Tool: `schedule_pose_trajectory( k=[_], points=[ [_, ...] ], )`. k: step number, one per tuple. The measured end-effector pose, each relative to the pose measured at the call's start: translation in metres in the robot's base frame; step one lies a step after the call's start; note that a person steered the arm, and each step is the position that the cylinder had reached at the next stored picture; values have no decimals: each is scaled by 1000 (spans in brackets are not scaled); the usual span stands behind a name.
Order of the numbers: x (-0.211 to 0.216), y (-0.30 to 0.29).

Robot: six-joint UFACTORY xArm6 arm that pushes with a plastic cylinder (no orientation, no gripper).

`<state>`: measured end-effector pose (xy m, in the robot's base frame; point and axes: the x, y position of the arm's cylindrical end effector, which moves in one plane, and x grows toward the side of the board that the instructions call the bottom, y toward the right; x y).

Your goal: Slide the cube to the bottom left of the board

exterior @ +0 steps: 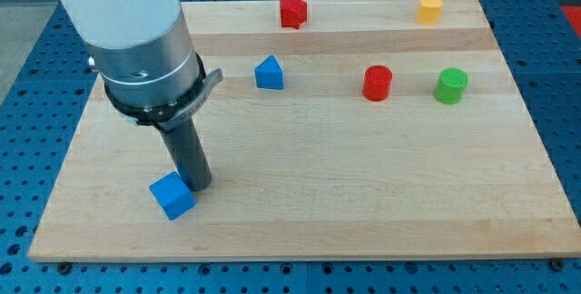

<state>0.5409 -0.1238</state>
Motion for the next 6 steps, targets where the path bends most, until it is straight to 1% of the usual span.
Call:
schedule_pose_trajectory(
  k=[2, 6],
  points=[
    [25, 9],
    [37, -47]
  ],
)
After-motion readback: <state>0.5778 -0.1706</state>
